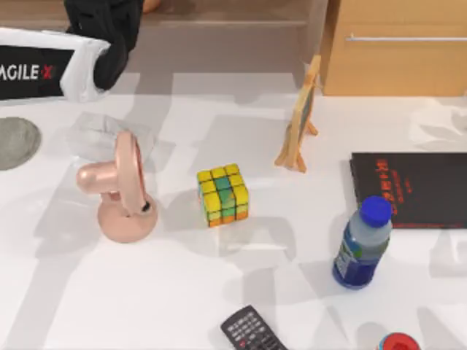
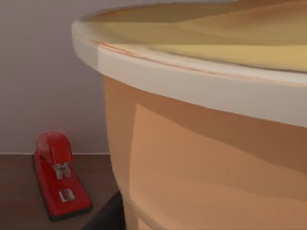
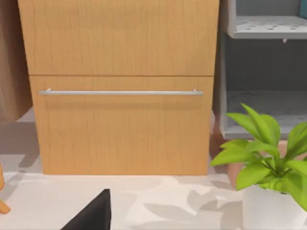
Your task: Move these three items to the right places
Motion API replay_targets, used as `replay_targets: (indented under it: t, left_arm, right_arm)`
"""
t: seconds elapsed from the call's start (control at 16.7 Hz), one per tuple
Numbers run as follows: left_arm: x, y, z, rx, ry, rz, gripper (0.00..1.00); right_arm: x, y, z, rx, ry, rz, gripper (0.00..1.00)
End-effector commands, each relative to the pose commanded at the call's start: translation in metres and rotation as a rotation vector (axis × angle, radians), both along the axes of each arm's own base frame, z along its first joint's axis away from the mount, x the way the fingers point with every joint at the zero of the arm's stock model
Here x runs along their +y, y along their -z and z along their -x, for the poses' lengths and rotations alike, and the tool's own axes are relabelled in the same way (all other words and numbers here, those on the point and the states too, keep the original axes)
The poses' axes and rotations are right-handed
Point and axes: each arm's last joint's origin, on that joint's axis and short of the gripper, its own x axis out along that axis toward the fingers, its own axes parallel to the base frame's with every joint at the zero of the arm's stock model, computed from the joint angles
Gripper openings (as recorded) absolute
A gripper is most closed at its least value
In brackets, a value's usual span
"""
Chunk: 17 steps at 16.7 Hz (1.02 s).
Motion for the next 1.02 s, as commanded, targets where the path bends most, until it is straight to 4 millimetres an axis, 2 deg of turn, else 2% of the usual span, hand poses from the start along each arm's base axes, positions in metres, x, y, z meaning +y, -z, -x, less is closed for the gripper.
replay_targets:
  t: [0.06, 0.12, 0.66, 0.84, 1.02]
  left_arm:
    - [0.000, 0.000, 0.000, 0.000, 0.000, 0.000, 0.02]
    - [0.000, 0.000, 0.000, 0.000, 0.000, 0.000, 0.00]
    - [-0.002, -0.001, 0.002, -0.003, 0.004, -0.001, 0.00]
    - [-0.004, -0.011, 0.019, -0.019, 0.012, 0.001, 0.00]
    - [-0.002, -0.007, 0.050, 0.004, 0.009, -0.006, 0.00]
  right_arm:
    - [0.000, 0.000, 0.000, 0.000, 0.000, 0.000, 1.00]
    - [0.000, 0.000, 0.000, 0.000, 0.000, 0.000, 1.00]
    - [0.000, 0.000, 0.000, 0.000, 0.000, 0.000, 1.00]
    - [0.000, 0.000, 0.000, 0.000, 0.000, 0.000, 1.00]
    - [0.000, 0.000, 0.000, 0.000, 0.000, 0.000, 1.00]
